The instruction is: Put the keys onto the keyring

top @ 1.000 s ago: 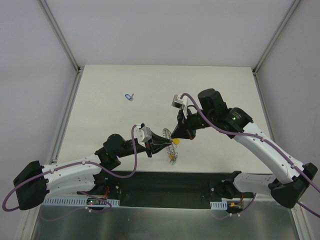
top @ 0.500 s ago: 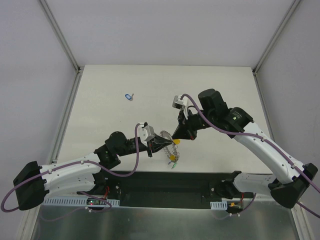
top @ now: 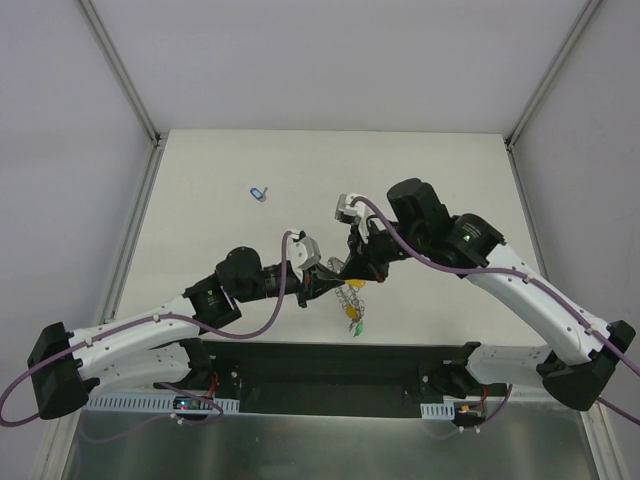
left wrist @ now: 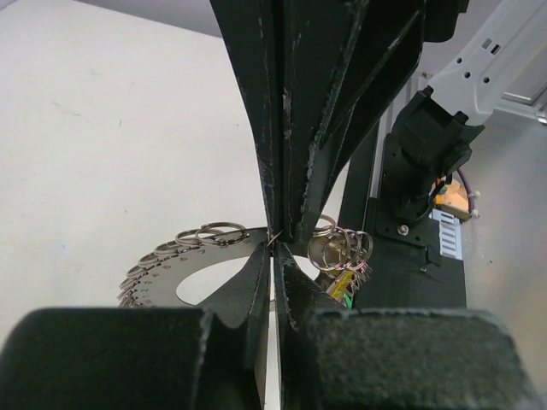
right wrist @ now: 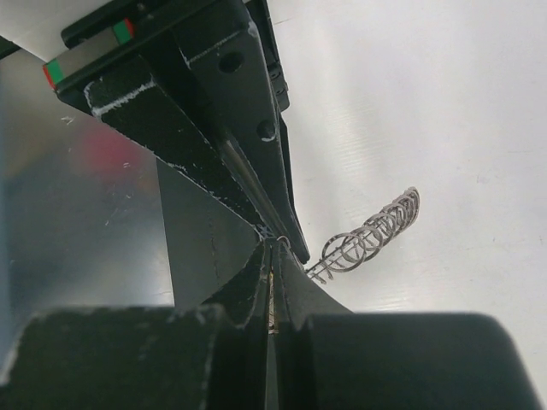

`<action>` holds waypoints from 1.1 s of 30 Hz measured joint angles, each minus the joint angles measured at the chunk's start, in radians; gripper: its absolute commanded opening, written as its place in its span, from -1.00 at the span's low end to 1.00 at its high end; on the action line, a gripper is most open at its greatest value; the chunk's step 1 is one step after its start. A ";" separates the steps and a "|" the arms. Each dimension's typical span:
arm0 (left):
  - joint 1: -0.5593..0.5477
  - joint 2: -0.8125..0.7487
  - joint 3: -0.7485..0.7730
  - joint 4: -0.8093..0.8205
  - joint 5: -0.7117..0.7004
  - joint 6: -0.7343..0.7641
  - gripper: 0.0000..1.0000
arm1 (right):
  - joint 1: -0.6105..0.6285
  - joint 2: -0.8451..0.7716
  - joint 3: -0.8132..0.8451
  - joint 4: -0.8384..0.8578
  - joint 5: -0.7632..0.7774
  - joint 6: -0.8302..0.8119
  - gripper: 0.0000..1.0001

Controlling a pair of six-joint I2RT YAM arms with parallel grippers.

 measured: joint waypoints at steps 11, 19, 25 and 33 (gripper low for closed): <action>-0.001 -0.034 0.008 -0.117 -0.049 -0.044 -1.00 | 0.052 0.042 -0.003 -0.003 0.071 -0.004 -0.97; 0.000 -0.095 0.010 -0.184 -0.072 -0.051 -1.00 | 0.048 0.030 -0.064 0.072 0.077 0.005 -0.98; 0.000 -0.100 0.010 -0.193 -0.078 -0.051 -1.00 | 0.013 0.012 -0.122 0.148 0.045 0.040 -0.98; 0.000 -0.106 0.005 -0.212 -0.101 -0.046 -1.00 | -0.024 0.014 -0.182 0.233 -0.009 0.064 -0.97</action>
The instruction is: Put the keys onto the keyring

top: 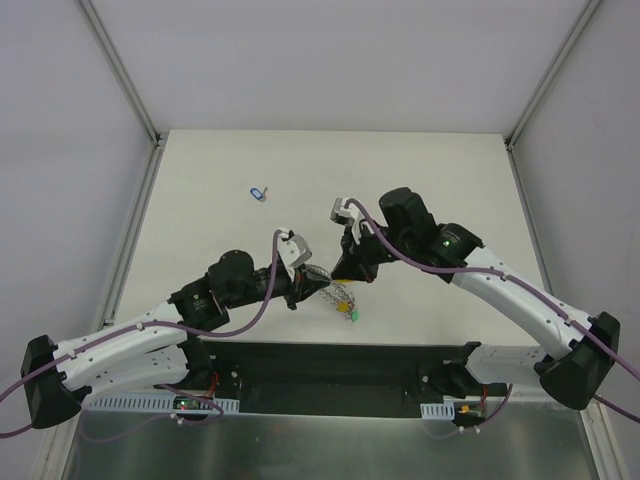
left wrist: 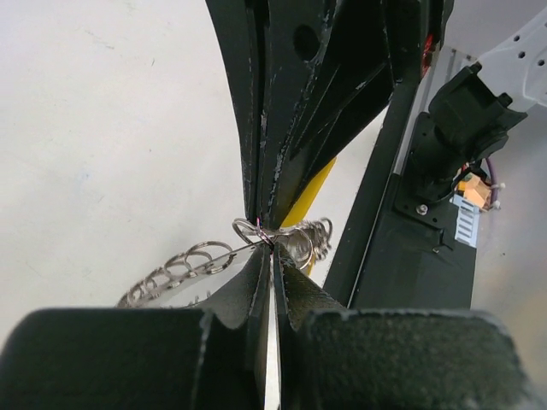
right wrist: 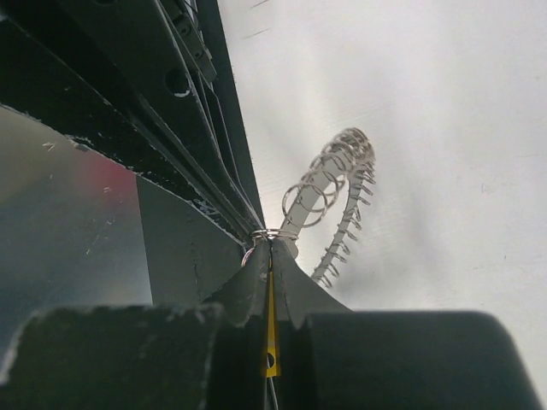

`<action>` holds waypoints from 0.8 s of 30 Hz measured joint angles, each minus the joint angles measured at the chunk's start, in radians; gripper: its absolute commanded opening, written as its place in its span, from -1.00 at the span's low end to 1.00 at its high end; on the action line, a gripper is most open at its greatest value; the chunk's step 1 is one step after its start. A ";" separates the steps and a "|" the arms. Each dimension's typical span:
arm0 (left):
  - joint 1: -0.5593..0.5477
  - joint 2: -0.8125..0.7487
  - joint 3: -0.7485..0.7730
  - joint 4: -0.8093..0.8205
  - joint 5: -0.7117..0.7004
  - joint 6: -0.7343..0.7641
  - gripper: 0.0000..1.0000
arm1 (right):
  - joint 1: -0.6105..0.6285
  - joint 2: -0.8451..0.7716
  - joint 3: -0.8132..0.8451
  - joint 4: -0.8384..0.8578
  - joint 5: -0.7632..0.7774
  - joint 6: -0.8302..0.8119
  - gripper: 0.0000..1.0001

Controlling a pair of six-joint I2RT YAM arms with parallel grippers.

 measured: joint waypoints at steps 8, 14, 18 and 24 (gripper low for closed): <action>0.000 0.002 -0.017 -0.066 -0.057 -0.005 -1.00 | -0.006 0.061 -0.096 0.100 -0.023 0.000 -0.98; 0.000 0.015 -0.016 -0.045 -0.097 -0.008 -1.00 | -0.025 0.148 -0.152 0.127 -0.022 0.000 -0.98; 0.000 0.077 0.002 -0.047 -0.131 -0.008 -0.65 | -0.053 0.161 -0.152 0.153 -0.027 0.001 -0.98; 0.000 0.106 0.006 -0.045 -0.174 -0.013 -0.46 | -0.084 0.161 -0.152 0.167 -0.049 0.009 -0.98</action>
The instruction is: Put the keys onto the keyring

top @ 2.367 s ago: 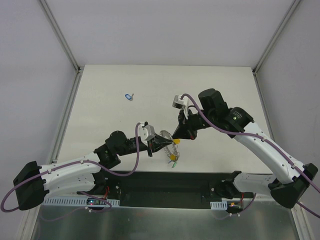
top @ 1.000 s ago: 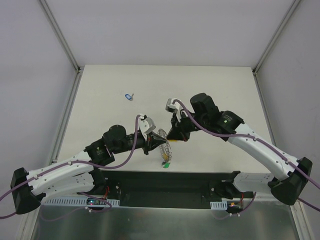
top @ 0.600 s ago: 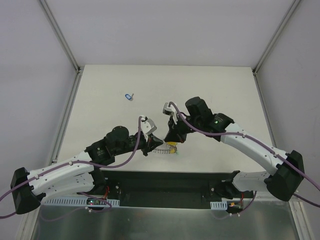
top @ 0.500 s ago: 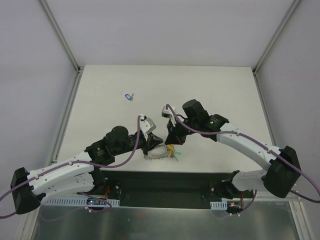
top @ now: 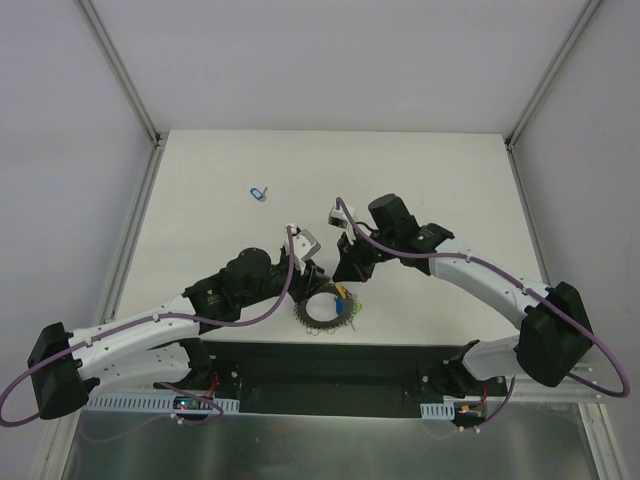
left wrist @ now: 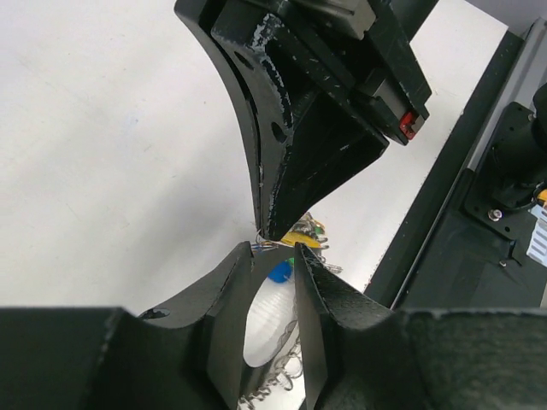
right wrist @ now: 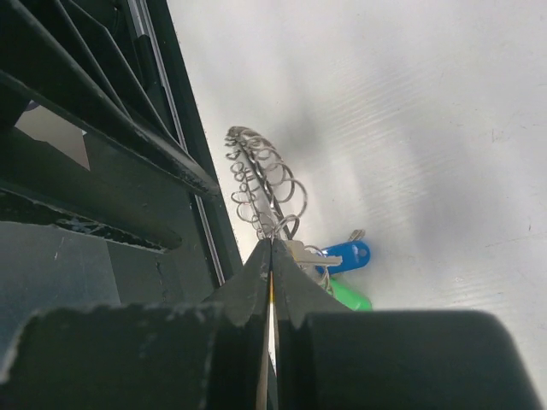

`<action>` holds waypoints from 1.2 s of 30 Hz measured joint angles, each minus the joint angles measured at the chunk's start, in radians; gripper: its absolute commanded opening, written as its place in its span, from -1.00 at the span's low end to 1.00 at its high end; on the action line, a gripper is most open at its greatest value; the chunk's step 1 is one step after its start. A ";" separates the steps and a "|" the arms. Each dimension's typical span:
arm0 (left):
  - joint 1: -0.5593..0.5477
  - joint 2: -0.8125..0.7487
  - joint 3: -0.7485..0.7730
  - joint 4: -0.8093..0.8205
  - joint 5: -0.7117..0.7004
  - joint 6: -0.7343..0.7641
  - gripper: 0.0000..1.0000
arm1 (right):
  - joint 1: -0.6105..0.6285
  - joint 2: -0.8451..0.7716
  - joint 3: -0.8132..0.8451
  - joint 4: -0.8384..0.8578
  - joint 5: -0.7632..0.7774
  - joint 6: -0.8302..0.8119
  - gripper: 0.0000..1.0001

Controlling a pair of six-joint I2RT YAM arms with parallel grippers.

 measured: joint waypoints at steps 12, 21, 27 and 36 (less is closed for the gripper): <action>-0.001 -0.032 -0.173 0.216 -0.014 0.005 -0.20 | -0.037 0.000 0.001 -0.037 -0.014 0.002 -0.98; -0.045 0.090 -0.233 0.433 -0.039 0.034 0.16 | -0.039 0.000 0.003 -0.051 -0.013 0.024 -0.98; -0.062 0.142 -0.273 0.557 -0.076 0.119 0.47 | -0.043 0.000 0.007 -0.065 -0.017 0.035 -0.97; -0.062 0.142 -0.320 0.613 -0.082 0.377 0.62 | -0.045 0.000 0.020 -0.098 -0.056 0.015 -0.98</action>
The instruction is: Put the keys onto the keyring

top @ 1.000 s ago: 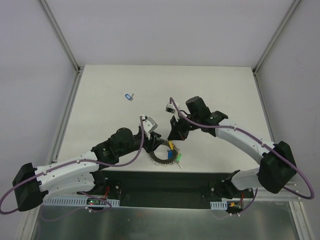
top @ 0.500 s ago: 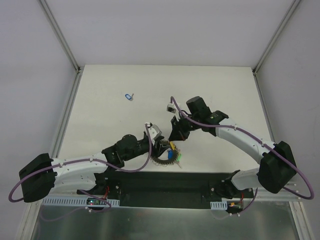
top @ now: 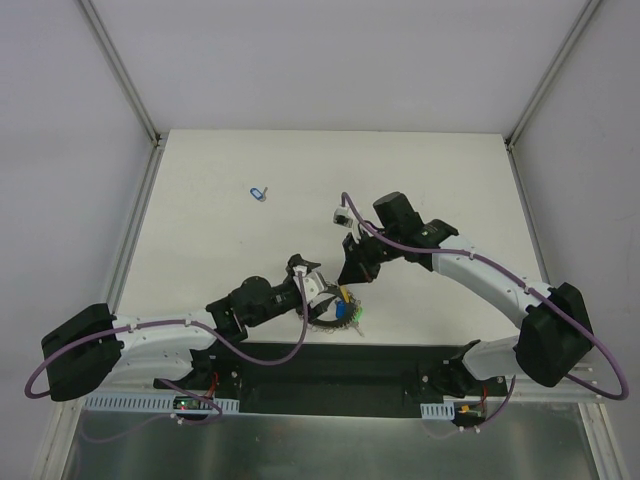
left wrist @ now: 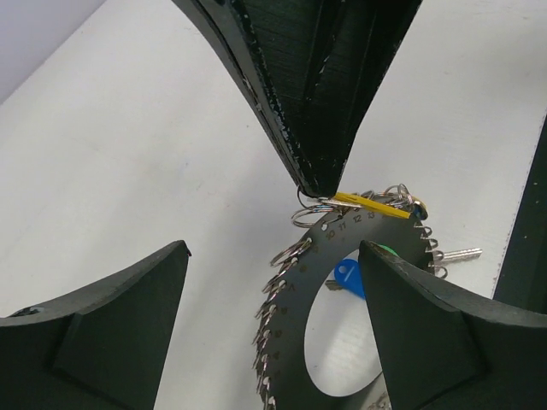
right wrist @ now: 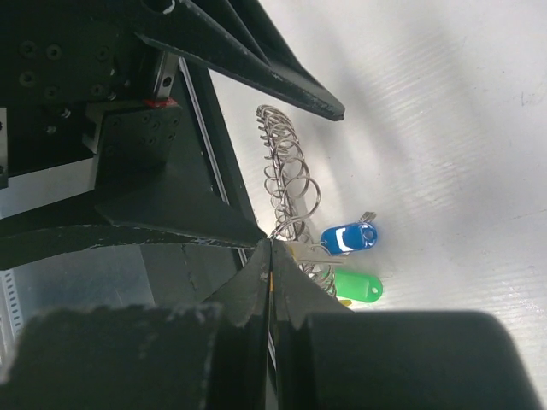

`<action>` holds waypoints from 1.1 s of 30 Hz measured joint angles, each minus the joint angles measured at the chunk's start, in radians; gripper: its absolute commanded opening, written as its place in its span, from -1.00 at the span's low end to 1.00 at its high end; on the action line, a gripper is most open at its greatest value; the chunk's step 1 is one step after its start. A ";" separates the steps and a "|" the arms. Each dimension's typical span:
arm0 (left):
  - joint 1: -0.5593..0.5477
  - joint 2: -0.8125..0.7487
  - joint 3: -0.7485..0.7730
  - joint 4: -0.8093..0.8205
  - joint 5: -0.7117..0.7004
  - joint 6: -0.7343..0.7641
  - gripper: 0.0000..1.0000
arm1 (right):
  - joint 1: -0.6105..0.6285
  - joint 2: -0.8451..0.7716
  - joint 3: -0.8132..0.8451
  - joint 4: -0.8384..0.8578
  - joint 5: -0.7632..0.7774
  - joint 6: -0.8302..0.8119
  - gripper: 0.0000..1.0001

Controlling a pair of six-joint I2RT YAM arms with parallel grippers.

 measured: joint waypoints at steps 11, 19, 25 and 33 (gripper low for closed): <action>0.000 0.056 -0.001 0.060 0.041 0.134 0.58 | 0.000 -0.002 0.006 -0.018 -0.038 -0.017 -0.97; 0.000 0.123 0.003 0.127 0.071 0.125 0.37 | 0.000 -0.016 0.006 -0.028 -0.042 -0.018 -0.98; 0.000 0.141 0.022 0.157 0.096 0.099 0.17 | 0.000 -0.018 0.006 -0.029 -0.043 -0.018 -0.98; 0.000 0.168 0.037 0.182 0.124 0.068 -0.06 | 0.000 -0.019 0.006 -0.029 -0.043 -0.018 -0.98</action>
